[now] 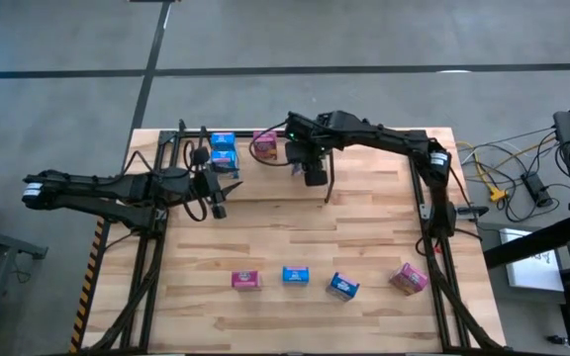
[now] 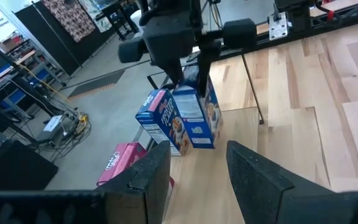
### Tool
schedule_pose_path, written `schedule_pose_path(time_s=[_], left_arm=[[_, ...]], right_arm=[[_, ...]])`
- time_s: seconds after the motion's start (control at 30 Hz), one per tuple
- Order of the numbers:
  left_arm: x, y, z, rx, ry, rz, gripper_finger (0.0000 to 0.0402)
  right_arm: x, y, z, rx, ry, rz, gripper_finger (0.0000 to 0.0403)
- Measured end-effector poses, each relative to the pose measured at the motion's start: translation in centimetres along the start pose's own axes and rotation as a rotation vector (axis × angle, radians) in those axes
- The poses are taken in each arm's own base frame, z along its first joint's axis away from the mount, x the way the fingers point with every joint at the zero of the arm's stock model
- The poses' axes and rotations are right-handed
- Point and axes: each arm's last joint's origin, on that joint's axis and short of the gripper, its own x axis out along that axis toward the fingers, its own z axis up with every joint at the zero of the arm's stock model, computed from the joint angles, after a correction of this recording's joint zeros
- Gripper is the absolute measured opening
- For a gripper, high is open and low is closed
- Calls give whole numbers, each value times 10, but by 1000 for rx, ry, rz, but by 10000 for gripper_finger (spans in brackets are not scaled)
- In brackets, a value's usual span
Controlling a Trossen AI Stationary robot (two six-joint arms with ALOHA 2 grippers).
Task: Stack cereal on shelf
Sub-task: Put the top blue cereal box on the shelf aligned with the blue cereal box
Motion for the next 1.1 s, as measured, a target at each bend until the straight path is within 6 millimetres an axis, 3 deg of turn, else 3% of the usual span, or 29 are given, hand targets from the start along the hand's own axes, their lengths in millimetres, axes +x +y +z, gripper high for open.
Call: schedule_pose_path(time_s=[0.2, 0.53, 1.1], left_arm=[[0, 0, 0, -1, 0, 0, 141], [0, 0, 0, 1, 0, 0, 141], [0, 0, 0, 9, 0, 0, 141]], right_arm=[[16, 0, 1, -15, 32, 20, 128], [19, -1, 1, -25, 45, 6, 130], [24, -5, 4, -48, 41, -58, 202]])
